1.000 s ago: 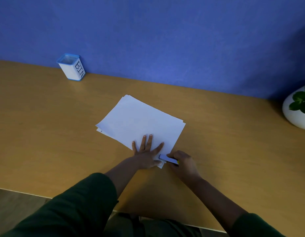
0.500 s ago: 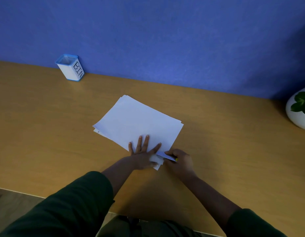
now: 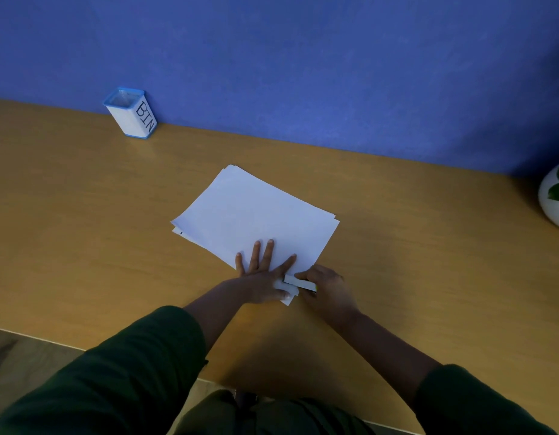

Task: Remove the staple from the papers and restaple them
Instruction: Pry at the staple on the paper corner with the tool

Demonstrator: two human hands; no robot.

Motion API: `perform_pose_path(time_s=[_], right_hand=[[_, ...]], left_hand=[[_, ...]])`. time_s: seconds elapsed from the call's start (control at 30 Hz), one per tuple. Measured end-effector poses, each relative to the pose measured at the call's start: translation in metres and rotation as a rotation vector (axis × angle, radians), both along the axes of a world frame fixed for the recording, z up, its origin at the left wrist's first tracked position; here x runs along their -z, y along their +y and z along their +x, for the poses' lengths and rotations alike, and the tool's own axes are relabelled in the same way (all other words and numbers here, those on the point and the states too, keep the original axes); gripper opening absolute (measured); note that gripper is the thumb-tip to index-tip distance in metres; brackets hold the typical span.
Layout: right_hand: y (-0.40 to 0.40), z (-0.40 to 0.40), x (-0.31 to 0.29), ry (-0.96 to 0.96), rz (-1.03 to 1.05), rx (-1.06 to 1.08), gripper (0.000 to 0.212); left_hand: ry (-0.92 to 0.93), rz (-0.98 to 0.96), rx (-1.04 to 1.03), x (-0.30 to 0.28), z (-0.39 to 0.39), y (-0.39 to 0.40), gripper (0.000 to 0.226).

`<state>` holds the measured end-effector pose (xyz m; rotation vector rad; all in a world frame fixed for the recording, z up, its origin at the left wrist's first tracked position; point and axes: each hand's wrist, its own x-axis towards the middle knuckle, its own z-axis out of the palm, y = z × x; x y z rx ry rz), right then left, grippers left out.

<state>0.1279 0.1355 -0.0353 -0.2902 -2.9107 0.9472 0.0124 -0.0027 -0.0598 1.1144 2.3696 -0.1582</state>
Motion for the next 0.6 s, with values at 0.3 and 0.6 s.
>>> perform_pose_path(time_s=[0.3, 0.6], right_hand=[[0.014, 0.007, -0.002, -0.014, -0.11, 0.084, 0.017], [0.002, 0.002, 0.003, -0.029, -0.083, 0.014, 0.023]], left_hand=[[-0.07, -0.026, -0.013, -0.004, -0.001, 0.001, 0.086], [-0.061, -0.044, -0.01, -0.004, 0.0, 0.002, 0.086]])
